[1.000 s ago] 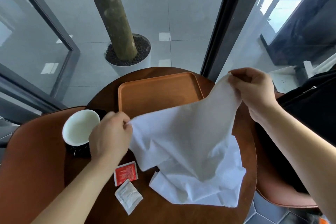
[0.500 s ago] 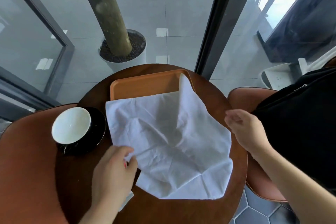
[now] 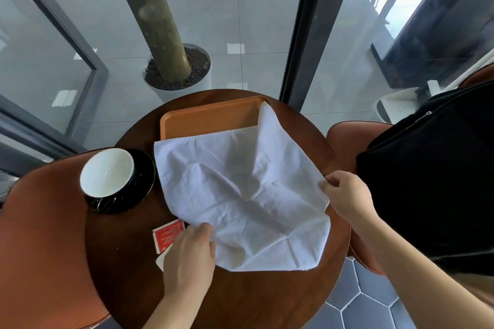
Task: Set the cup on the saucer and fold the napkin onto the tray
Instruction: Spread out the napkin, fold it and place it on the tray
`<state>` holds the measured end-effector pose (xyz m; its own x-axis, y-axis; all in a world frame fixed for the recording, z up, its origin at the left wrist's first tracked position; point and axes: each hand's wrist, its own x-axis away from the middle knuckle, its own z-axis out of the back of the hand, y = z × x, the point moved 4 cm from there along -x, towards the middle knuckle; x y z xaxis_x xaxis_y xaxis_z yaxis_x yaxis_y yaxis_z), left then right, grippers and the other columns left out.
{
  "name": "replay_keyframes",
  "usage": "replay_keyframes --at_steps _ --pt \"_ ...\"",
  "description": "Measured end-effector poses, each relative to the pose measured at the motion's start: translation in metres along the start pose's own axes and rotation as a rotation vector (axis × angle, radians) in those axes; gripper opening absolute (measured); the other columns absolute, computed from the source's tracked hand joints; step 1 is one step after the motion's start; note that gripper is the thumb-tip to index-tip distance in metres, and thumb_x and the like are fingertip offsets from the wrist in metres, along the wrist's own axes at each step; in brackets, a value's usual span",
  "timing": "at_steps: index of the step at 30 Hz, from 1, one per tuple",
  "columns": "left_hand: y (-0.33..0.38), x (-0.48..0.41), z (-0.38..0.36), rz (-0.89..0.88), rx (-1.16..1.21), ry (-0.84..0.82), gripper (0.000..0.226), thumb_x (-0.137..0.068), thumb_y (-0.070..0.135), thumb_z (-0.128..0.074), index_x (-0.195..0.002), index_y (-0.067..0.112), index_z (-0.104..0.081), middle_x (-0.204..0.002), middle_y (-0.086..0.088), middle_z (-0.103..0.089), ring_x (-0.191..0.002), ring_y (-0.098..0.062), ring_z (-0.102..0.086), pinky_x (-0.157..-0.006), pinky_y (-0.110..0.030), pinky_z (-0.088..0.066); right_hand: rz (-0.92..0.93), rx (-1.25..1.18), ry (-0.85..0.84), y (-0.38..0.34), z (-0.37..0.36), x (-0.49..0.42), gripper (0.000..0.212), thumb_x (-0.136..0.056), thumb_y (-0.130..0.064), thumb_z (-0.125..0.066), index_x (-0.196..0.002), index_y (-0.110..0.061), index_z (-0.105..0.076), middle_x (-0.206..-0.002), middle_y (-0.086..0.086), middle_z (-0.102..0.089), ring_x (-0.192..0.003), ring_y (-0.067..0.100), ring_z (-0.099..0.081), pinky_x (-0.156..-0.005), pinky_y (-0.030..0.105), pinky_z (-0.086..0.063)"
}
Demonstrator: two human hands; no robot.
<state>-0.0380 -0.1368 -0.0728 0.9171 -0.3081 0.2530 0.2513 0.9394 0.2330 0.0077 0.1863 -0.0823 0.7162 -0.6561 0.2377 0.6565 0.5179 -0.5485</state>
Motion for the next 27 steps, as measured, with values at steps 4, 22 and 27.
replay_keyframes --at_steps 4,22,27 --pt "-0.005 0.0 0.011 0.122 0.12 0.089 0.012 -0.091 0.023 -0.067 -0.103 0.025 -0.068 -0.085 0.01 -0.063 -0.078 -0.009 -0.05 -0.055 -0.024 -0.033 0.044 -0.419 0.146 -0.003 0.018 0.013 0.014 -0.094 -0.024 -0.067 -0.081 -0.027 -0.067 -0.072 -0.011 -0.067 -0.065 -0.001 -0.062 -0.048 0.01 -0.043" --pt "-0.072 0.02 0.02 0.307 0.712 0.251 0.031 -0.086 0.014 -0.072 -0.114 0.026 -0.064 -0.093 0.01 -0.064 -0.088 -0.02 -0.066 -0.082 -0.039 -0.051 -0.328 -0.516 0.074 0.062 0.004 0.065 0.051 -0.087 -0.032 -0.072 -0.134 -0.02 -0.057 -0.098 0.0 -0.069 -0.081 0.019 -0.062 -0.076 0.037 -0.053" --pt "-0.091 0.042 0.004 0.312 0.666 0.088 0.047 -0.085 0.014 -0.069 -0.127 0.027 -0.054 -0.095 0.013 -0.067 -0.089 -0.014 -0.064 -0.067 -0.027 -0.042 -0.319 -0.389 0.061 0.076 0.006 0.101 0.061 -0.088 -0.024 -0.071 -0.144 -0.017 -0.048 -0.11 -0.003 -0.066 -0.1 0.019 -0.06 -0.088 0.036 -0.047"
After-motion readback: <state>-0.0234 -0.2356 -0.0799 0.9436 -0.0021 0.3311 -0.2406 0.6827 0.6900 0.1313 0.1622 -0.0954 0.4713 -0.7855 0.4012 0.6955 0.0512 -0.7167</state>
